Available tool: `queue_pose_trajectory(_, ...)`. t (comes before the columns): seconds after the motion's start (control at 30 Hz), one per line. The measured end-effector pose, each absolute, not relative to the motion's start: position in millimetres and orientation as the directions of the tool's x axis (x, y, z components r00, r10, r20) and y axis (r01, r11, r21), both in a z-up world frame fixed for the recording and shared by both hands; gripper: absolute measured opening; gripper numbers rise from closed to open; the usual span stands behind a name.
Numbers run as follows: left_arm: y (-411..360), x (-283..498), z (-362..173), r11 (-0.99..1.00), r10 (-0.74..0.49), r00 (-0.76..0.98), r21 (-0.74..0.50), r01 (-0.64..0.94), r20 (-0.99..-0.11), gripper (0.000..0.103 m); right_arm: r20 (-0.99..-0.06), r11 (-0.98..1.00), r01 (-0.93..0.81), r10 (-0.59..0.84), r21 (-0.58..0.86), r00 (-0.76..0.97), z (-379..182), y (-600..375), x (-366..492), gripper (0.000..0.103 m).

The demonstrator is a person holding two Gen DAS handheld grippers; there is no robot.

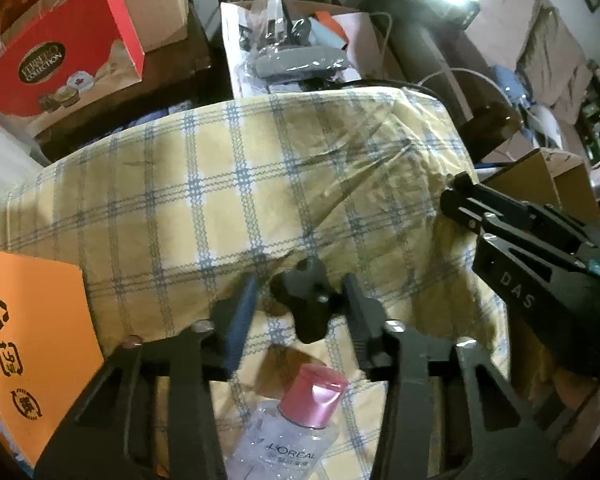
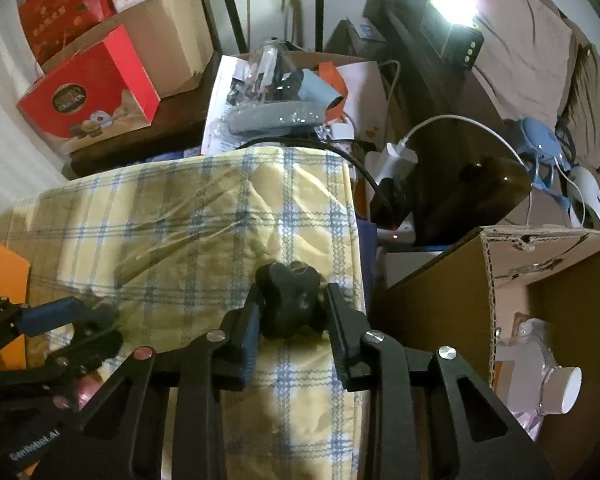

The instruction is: Organize objects

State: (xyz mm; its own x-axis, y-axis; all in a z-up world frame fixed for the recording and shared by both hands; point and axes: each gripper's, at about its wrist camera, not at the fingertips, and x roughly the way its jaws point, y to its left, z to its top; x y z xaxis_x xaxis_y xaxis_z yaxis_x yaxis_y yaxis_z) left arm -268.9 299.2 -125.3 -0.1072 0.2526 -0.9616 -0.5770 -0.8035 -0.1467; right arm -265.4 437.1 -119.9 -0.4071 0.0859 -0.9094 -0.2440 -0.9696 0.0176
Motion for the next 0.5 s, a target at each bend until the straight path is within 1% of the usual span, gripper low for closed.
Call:
queue_pose_trajectory(0.03,299,-269,-125,-0.804,0.256,-0.109,-0.149,-0.575,-0.96,0.027,-0.908,-0.969,-0.245,0.083,0.022,-0.41,-120,438,-265,0.03)
queue_pose_trajectory(0.3,295,-268,-115,-0.797,0.283,-0.122,-0.162,-0.582,-0.951,0.026,-0.902,-0.962,-0.265,0.061,0.06,-0.427,-115,442,-258,0.028)
queue_pose_trajectory(0.4,290,-266,-104,-0.794,0.296,-0.14,-0.163,-0.585,-0.945,0.012,-0.897,-0.962,-0.264,0.06,0.065,-0.439,-109,440,-252,0.028)
queue_pose_trajectory(0.5,286,-264,-98,-0.795,0.3,-0.145,-0.164,-0.584,-0.943,0.011,-0.891,-0.961,-0.265,0.057,0.072,-0.45,-101,438,-247,0.028)
